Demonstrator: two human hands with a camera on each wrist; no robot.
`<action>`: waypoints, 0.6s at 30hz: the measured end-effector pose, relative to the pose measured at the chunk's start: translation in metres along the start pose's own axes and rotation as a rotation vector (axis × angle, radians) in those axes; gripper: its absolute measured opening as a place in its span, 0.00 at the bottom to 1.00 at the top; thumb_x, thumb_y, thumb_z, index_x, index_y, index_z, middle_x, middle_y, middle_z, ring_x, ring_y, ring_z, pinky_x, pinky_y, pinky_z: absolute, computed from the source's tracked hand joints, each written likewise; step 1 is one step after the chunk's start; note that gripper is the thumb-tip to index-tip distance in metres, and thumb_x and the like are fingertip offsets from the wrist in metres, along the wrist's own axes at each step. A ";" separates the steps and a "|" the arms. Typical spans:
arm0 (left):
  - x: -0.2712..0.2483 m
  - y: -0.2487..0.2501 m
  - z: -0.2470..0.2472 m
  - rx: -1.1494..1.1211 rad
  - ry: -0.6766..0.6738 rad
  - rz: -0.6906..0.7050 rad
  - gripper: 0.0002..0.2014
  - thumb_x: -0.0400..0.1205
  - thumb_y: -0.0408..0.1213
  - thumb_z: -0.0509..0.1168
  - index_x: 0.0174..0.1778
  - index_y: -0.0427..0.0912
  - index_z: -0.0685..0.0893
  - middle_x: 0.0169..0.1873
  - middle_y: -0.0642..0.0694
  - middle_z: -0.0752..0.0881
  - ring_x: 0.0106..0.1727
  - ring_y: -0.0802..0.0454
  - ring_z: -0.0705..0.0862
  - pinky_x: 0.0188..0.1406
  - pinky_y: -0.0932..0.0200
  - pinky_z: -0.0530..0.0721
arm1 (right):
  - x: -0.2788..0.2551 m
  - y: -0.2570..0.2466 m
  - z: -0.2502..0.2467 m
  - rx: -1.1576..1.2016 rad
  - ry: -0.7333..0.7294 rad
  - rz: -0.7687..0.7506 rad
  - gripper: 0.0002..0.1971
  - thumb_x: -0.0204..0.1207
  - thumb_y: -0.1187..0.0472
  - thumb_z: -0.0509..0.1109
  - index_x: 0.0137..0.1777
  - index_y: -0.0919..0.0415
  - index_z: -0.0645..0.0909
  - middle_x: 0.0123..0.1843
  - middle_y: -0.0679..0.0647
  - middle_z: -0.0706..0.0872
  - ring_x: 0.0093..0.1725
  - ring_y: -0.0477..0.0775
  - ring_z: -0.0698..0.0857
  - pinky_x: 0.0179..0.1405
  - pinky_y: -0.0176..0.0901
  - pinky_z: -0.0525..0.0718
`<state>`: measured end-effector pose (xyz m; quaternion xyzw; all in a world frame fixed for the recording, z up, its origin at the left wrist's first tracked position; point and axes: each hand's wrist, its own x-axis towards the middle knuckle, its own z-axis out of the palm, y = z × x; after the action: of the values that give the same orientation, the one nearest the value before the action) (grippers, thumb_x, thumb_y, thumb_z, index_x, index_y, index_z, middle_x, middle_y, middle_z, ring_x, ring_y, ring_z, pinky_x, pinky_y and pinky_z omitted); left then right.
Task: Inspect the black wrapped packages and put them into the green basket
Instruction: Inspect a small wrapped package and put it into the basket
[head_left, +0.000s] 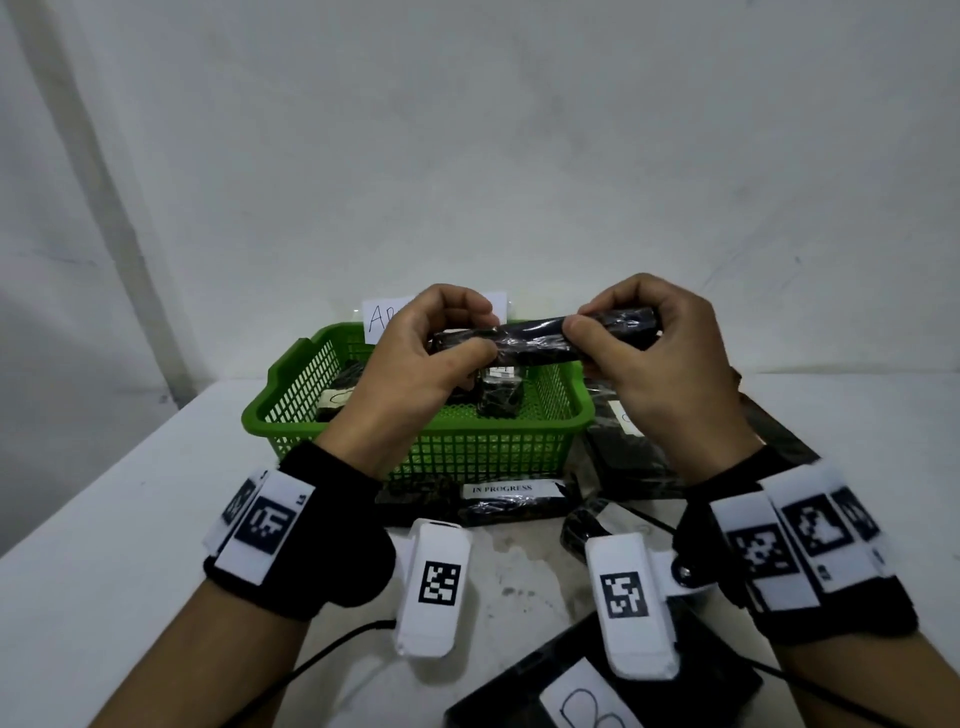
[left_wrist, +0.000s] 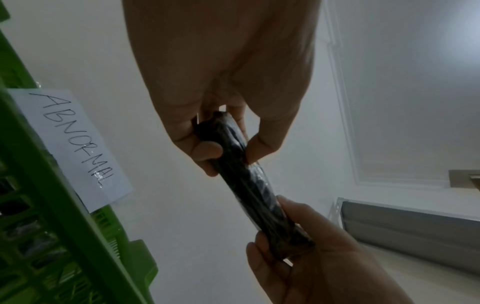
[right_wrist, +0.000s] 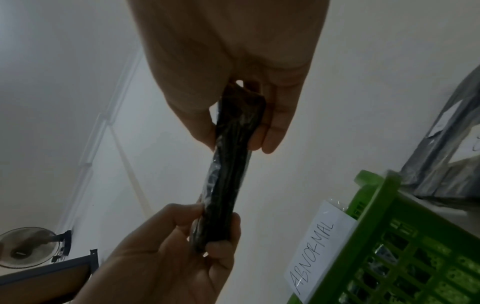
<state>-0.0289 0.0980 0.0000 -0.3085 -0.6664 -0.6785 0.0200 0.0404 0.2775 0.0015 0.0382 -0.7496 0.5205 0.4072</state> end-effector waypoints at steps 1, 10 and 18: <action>0.000 0.000 0.000 -0.015 0.007 -0.003 0.11 0.82 0.24 0.66 0.54 0.45 0.83 0.53 0.48 0.87 0.44 0.58 0.86 0.37 0.65 0.83 | -0.001 -0.001 0.001 0.008 -0.005 0.003 0.07 0.70 0.52 0.81 0.39 0.50 0.85 0.39 0.49 0.92 0.42 0.52 0.92 0.49 0.62 0.91; -0.001 -0.002 0.003 -0.136 -0.008 -0.026 0.18 0.81 0.24 0.69 0.64 0.45 0.81 0.59 0.42 0.88 0.53 0.54 0.89 0.43 0.65 0.87 | 0.006 -0.001 -0.011 0.366 -0.130 0.259 0.20 0.75 0.75 0.73 0.62 0.55 0.80 0.60 0.55 0.82 0.52 0.53 0.88 0.45 0.49 0.92; -0.004 -0.002 0.008 -0.026 -0.056 0.041 0.12 0.76 0.22 0.74 0.48 0.44 0.85 0.45 0.43 0.91 0.43 0.54 0.90 0.40 0.62 0.87 | 0.003 0.008 -0.003 0.139 -0.041 0.114 0.17 0.69 0.74 0.81 0.47 0.53 0.82 0.44 0.52 0.86 0.45 0.54 0.90 0.48 0.62 0.92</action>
<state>-0.0241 0.1039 -0.0042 -0.3412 -0.6514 -0.6776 0.0114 0.0360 0.2846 -0.0018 0.0342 -0.7208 0.5925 0.3580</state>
